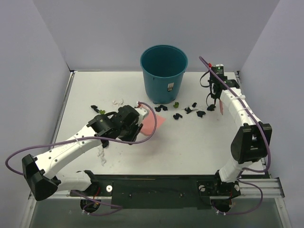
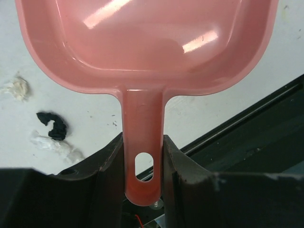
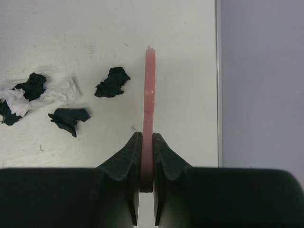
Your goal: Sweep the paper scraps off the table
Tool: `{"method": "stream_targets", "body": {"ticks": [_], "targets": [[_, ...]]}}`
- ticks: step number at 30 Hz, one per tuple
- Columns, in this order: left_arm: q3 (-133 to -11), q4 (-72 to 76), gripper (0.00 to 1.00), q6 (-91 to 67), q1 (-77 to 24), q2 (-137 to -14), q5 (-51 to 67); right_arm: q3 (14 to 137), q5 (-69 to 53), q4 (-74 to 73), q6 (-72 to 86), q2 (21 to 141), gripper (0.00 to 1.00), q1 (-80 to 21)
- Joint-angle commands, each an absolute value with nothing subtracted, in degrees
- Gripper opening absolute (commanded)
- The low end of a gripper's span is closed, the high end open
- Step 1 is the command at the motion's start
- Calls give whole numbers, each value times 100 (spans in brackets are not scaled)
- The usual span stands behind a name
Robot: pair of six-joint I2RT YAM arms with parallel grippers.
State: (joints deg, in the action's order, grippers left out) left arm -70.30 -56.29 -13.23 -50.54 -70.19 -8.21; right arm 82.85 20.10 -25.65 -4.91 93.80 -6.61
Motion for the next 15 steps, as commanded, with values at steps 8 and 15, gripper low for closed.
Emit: {"method": "stream_targets", "body": {"ticks": [8, 15], "targets": [[-6530, -4834, 0, -1424, -5115, -7821, -115, 8965, 1056, -2127, -1194, 10388, 0, -799], [-6662, -4650, 0, -1275, -5115, -8604, -176, 8789, 528, -2109, -1591, 10380, 0, -1177]]}}
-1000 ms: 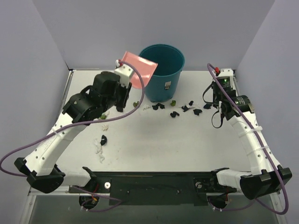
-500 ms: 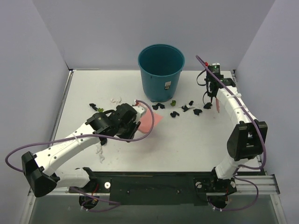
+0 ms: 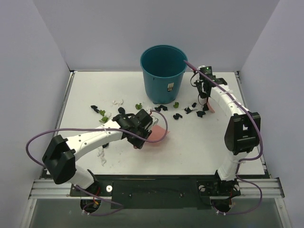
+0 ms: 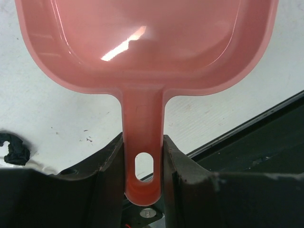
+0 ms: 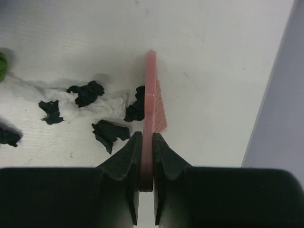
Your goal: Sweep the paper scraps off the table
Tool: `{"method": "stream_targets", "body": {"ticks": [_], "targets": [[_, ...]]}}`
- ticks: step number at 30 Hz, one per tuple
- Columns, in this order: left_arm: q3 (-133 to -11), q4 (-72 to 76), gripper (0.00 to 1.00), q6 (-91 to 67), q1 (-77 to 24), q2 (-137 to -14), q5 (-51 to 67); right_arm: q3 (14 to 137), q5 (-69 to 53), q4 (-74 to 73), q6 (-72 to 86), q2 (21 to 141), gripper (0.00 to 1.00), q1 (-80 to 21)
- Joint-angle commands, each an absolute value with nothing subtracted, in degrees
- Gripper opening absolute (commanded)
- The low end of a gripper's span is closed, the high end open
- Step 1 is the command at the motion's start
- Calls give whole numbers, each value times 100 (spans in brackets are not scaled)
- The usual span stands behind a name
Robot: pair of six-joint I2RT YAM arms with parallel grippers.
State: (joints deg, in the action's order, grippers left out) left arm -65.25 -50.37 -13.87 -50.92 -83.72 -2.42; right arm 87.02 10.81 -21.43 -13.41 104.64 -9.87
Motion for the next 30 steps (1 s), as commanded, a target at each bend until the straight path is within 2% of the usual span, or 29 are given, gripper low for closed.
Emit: {"method": "stream_targets", "body": {"ticks": [1, 18, 30], "targets": [[-6697, -4658, 0, -1214, -5107, -8761, -158, 8693, 423, -2109, -1608, 10371, 0, -1213], [-7997, -4992, 0, -264, -5133, -10625, -439, 7840, -333, -2197, -1820, 9686, 0, -1986], [-8797, -5010, 0, -141, -5027, -11320, -536, 7392, -1107, -2469, -1767, 8930, 0, -2592]]}}
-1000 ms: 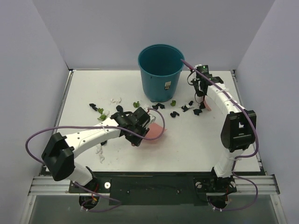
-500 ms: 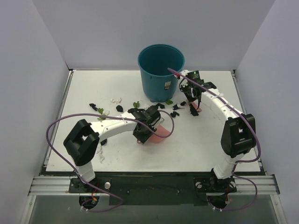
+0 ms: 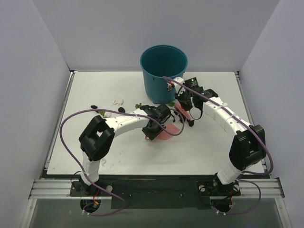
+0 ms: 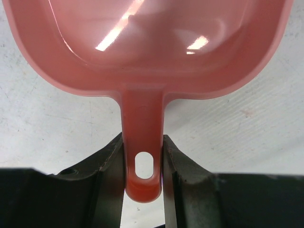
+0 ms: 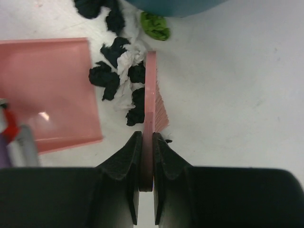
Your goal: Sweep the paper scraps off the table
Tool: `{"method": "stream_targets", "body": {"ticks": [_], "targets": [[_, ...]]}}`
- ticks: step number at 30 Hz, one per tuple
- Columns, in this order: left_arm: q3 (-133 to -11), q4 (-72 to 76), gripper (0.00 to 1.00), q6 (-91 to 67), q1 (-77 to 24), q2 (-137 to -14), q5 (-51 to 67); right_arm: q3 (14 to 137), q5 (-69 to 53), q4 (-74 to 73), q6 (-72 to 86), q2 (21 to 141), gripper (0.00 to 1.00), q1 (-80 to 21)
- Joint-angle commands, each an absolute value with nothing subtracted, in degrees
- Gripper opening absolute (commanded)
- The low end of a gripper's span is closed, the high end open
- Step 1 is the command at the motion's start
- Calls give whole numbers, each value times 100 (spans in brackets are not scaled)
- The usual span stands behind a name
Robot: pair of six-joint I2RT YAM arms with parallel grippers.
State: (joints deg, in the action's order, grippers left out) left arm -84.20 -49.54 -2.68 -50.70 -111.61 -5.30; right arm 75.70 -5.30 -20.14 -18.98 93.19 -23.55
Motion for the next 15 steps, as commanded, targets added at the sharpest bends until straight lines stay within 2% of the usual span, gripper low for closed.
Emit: {"method": "stream_targets", "body": {"ticks": [1, 10, 15], "targets": [[-8824, -5001, 0, -132, -5019, -11329, -527, 7331, -1160, -2505, -1775, 8834, 0, -2697], [-8728, -4825, 0, -210, -4983, -11259, -369, 7110, -1292, -2742, -1723, 8253, 0, -3208], [-8289, -4466, 0, -404, -4983, -10952, -255, 7180, -1011, -2786, -1503, 8034, 0, -3217]]}}
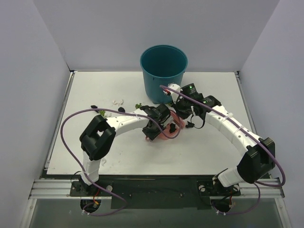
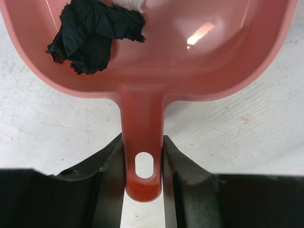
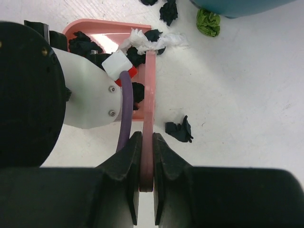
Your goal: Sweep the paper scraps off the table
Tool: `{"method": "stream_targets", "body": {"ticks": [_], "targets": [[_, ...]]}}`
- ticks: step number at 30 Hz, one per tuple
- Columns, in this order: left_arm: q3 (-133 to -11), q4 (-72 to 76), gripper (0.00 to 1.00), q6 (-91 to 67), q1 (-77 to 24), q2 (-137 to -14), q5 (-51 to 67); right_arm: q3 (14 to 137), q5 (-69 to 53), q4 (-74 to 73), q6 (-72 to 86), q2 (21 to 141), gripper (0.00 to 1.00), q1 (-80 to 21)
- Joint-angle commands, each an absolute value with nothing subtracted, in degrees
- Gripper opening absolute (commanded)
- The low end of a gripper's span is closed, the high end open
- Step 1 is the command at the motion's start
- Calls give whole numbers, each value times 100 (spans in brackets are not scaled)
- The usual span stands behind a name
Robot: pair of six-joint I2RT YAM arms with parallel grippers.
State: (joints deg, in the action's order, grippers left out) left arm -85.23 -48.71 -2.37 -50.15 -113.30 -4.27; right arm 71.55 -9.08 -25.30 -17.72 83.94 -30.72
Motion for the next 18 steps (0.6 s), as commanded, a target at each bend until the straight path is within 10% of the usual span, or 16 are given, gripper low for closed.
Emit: {"method": "stream_targets", "body": {"ticks": [1, 18], "targets": [[-8236, -4430, 0, -404, -4983, -10916, -246, 7207, -932, -2786, -1433, 7998, 0, -3199], [-7884, -4394, 0, -176, -4983, -10520, -53, 7664, 1405, -3217, -159, 7901, 0, -2339]]}}
